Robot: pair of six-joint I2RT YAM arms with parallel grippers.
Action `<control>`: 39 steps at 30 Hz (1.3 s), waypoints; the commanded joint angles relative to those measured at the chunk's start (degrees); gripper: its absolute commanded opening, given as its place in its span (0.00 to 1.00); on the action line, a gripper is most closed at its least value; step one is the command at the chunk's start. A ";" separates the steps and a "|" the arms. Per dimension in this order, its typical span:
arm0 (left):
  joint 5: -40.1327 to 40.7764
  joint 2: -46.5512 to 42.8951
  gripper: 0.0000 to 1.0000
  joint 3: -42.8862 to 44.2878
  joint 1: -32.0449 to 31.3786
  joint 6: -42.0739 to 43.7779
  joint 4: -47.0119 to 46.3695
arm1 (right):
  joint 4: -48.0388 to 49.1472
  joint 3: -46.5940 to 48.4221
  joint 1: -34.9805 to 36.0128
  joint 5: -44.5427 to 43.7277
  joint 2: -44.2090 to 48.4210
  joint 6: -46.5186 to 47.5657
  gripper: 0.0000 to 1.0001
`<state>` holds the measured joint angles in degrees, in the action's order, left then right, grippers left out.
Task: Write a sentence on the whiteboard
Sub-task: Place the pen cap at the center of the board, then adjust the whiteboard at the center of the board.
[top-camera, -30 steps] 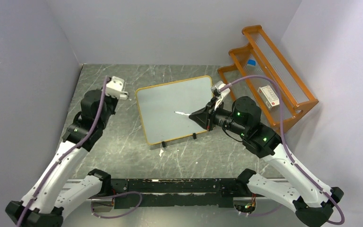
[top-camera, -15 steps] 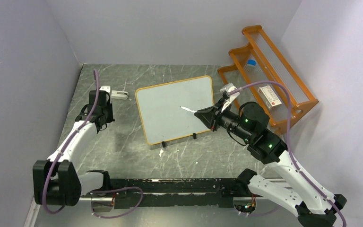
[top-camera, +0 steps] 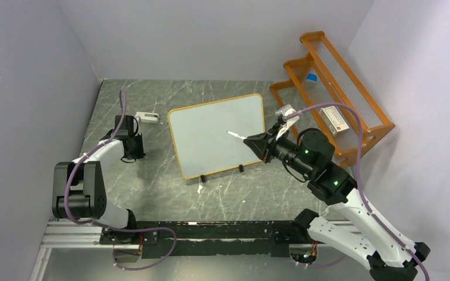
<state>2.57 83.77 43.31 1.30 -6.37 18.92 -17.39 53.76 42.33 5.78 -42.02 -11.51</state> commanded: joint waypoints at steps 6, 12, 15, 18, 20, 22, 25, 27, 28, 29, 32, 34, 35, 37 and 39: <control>-3.35 0.55 0.42 0.46 0.52 -1.57 0.42 | 0.95 -0.58 -0.29 -1.51 0.44 0.52 0.00; -2.79 -6.30 0.66 1.42 0.49 -1.84 2.02 | 0.01 -0.41 -0.31 -2.00 0.25 0.53 0.00; -5.20 -12.57 0.78 2.43 0.54 -2.85 1.56 | -0.27 -0.56 -0.31 -2.14 0.10 0.77 0.00; -9.72 -18.07 0.98 3.80 0.54 -2.61 0.25 | 0.24 -1.40 -0.30 -2.73 0.18 0.77 0.00; -13.38 -20.81 0.98 4.57 0.49 -2.30 -0.85 | 0.67 -1.90 -0.31 -2.99 0.12 0.70 0.00; -18.59 -23.21 0.97 4.72 0.49 -2.44 -2.81 | 1.38 -2.39 -0.29 -3.18 -0.03 0.58 0.00; -27.76 -25.75 0.95 5.22 0.54 -2.64 -6.25 | 1.97 -2.51 -0.30 -3.22 -0.40 0.54 0.00; -33.32 -26.87 0.95 5.23 0.73 -4.22 -9.66 | 2.46 -2.67 -0.31 -3.28 -0.67 0.59 0.00; -36.25 -26.90 0.95 5.29 0.91 -5.15 -11.65 | 2.47 -2.69 -0.31 -3.24 -0.88 0.53 0.00; -39.17 -26.51 0.95 5.41 1.16 -6.42 -13.39 | 2.53 -2.69 -0.29 -3.16 -1.01 0.34 0.00; -49.00 -23.64 0.93 6.04 2.84 -11.36 -19.98 | 2.39 -2.45 -0.29 -2.74 -1.47 0.17 0.00; -54.31 -21.80 0.90 6.05 3.24 -14.01 -24.47 | 2.48 -2.43 -0.26 -2.30 -1.55 0.23 0.00; -55.42 -20.66 0.89 6.20 3.32 -14.62 -25.62 | 2.76 -2.55 -0.30 -2.09 -1.48 0.22 0.00; -58.90 -17.84 0.86 6.35 3.29 -16.70 -28.82 | 3.58 -2.88 -0.31 -1.40 -1.52 0.38 0.00; -62.69 -14.80 0.82 6.10 3.15 -20.66 -34.97 | 4.06 -2.80 -0.19 -0.62 -2.06 0.19 0.00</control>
<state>-47.53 64.88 48.07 4.03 -19.59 -2.87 -16.47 51.31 42.33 3.62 -43.88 -11.49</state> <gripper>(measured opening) 0.850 0.155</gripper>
